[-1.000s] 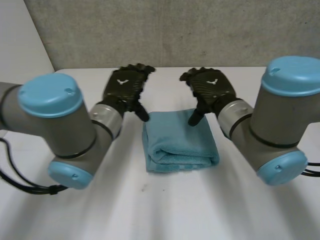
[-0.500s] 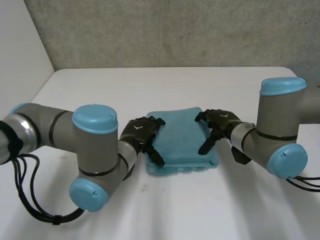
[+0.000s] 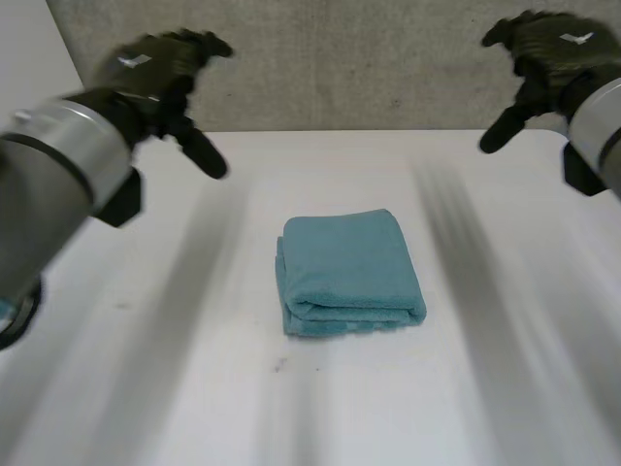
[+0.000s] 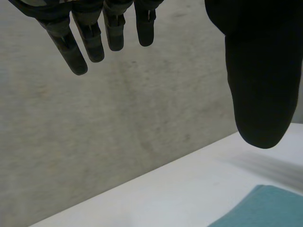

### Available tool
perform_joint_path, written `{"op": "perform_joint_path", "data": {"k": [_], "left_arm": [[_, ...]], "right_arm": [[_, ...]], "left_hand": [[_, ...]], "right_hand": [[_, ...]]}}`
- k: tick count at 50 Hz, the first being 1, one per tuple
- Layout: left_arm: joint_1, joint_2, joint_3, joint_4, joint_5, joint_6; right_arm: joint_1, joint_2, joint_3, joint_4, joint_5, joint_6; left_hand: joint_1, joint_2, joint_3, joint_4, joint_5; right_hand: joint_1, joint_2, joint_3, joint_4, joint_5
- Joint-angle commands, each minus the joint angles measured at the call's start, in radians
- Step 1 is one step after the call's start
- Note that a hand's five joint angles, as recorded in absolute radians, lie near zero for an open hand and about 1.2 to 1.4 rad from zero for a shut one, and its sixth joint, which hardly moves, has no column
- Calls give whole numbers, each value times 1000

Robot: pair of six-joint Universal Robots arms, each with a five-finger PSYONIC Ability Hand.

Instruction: Fold the laundry

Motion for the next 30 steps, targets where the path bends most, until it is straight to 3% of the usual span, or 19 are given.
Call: {"op": "perform_joint_path", "data": {"k": [1, 19, 30], "left_arm": [[105, 66, -9, -139, 12, 2], [110, 66, -59, -133, 46, 1], [107, 75, -101, -55, 44, 1]], "right_arm": [[-54, -52, 41, 46, 30, -90], [-47, -50, 90, 42, 24, -103], [-42, -44, 98, 40, 24, -104]], "left_hand": [[-27, -32, -44, -32, -48], [-27, -32, -44, -32, -48], [-27, -32, -44, -32, -48]], "right_hand": [[-35, -47, -41, -59, -60], [-35, -47, -41, -59, -60], [-35, -47, -41, -59, -60]]}}
